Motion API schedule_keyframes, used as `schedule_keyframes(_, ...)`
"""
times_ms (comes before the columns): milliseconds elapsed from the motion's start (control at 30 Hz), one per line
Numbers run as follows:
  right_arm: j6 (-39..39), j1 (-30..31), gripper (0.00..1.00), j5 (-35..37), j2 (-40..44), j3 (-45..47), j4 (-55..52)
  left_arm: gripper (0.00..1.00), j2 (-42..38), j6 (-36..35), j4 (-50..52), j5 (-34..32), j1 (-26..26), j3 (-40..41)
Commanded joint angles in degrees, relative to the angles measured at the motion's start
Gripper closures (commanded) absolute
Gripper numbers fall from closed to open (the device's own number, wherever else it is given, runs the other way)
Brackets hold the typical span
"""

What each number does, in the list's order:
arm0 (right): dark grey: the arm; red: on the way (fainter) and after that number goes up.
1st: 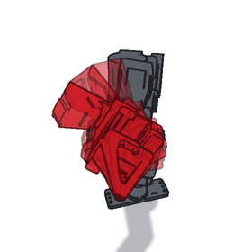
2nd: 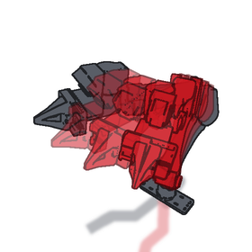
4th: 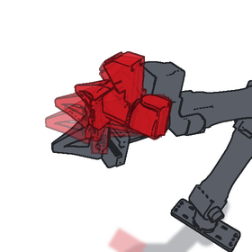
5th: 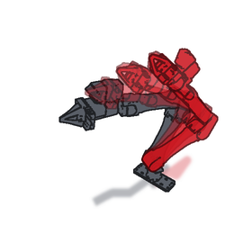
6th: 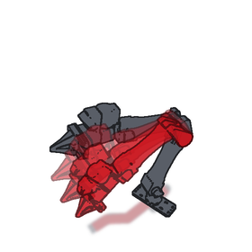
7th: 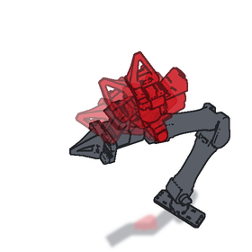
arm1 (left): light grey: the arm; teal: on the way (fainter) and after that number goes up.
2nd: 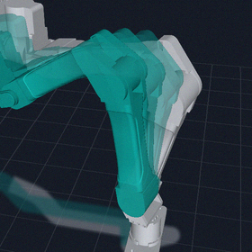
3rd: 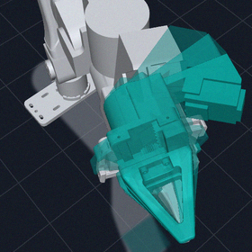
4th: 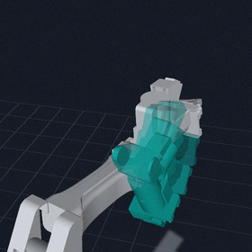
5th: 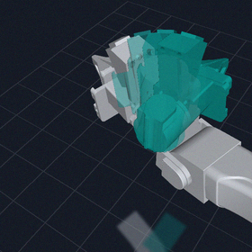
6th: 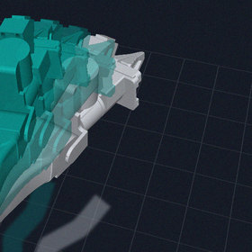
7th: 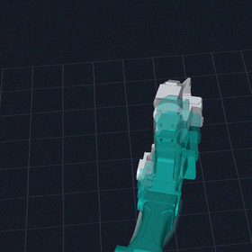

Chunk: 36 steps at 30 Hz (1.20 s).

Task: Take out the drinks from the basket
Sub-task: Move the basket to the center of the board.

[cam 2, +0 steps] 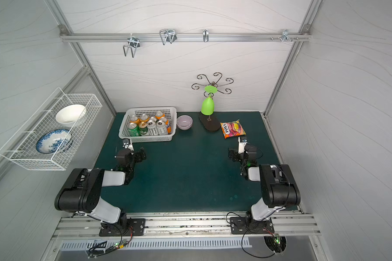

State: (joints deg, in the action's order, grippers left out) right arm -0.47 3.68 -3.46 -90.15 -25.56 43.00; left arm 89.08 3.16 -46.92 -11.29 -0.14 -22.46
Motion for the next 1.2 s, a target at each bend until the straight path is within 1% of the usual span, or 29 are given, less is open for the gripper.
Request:
schedule_keyframes(0, -0.2, 0.3, 0.01, 0.4, 0.3, -0.7, 0.7, 0.01, -0.2, -0.6, -1.8, 0.6, 0.3, -1.3)
schedule_keyframes(633, -0.1, 0.0, 0.01, -0.2, 0.5, -0.3, 1.2, 0.01, -0.3, -0.6, -2.2, 0.6, 0.3, -1.0)
schedule_keyframes(667, 0.2, -0.1, 0.01, 0.1, 1.3, -0.4, 0.4, 0.01, -1.2, -0.3, -3.0, -0.7, 0.3, -0.8)
schedule_keyframes(767, 0.8, -0.2, 0.01, 1.7, 6.1, 0.4, -2.5, 0.01, -9.3, 0.7, 4.9, -4.7, 0.3, -0.1)
schedule_keyframes(867, 2.6, -0.2, 0.01, 3.2, 12.9, -0.8, -11.5, 0.02, -18.4, -0.8, 13.9, -6.6, 0.3, 0.0)
schedule_keyframes(933, 6.5, -0.2, 0.01, 2.9, 17.6, -2.2, -17.9, 0.02, -23.4, 0.1, 18.7, -7.9, 0.3, -0.6)
schedule_keyframes(1000, 8.6, 0.7, 0.01, 1.1, 22.7, -4.5, -26.0, 0.03, -27.6, 2.6, 27.0, -6.7, 0.3, -3.0)
schedule_keyframes(1067, 10.9, 1.7, 0.01, 1.1, 27.6, -7.1, -33.7, 0.06, -30.5, 6.0, 34.2, -3.8, 0.2, -6.5)
schedule_keyframes(1100, 12.0, 2.0, 0.01, -0.1, 30.0, -8.5, -37.4, 0.08, -31.4, 7.2, 37.7, -1.3, 0.1, -8.5)
schedule_keyframes(1167, 14.1, 2.7, 0.01, -2.6, 34.1, -11.1, -43.7, 0.10, -31.9, 9.3, 43.6, 0.6, -1.9, -13.1)
